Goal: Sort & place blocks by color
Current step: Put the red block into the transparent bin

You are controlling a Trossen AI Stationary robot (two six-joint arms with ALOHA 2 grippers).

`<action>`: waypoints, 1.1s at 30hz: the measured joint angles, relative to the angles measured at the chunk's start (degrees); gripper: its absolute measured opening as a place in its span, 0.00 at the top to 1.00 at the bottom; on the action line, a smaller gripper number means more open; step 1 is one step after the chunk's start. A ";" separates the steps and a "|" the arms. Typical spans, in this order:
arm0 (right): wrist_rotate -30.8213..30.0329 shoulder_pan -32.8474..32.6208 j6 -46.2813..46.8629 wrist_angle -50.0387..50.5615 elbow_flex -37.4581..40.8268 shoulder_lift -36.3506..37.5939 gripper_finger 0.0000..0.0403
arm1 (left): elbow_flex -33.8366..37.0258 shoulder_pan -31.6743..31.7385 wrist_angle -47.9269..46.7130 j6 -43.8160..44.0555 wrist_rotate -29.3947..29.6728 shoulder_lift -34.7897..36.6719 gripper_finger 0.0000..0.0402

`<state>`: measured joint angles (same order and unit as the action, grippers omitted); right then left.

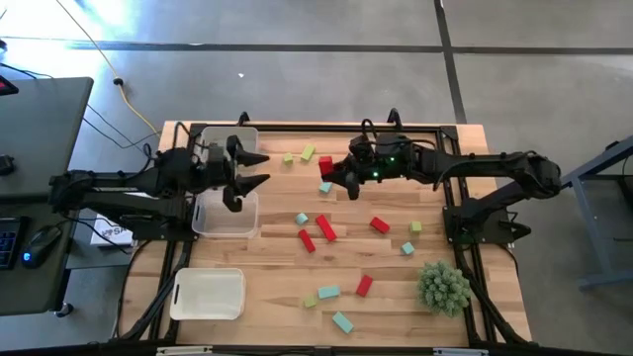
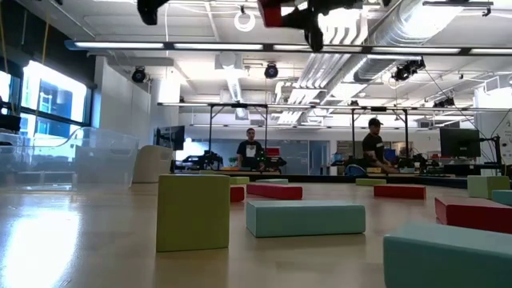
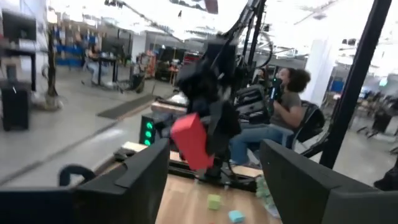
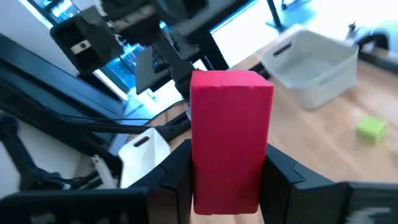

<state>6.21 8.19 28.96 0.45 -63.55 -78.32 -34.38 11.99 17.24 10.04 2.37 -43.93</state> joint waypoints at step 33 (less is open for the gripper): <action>-1.73 -9.31 -13.62 -2.37 -5.93 -7.79 0.73 | -3.59 -0.13 10.19 14.87 -13.75 -18.67 0.38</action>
<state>4.48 -1.13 15.34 -1.92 -69.47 -86.11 -37.98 11.86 27.43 24.91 -11.38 -62.60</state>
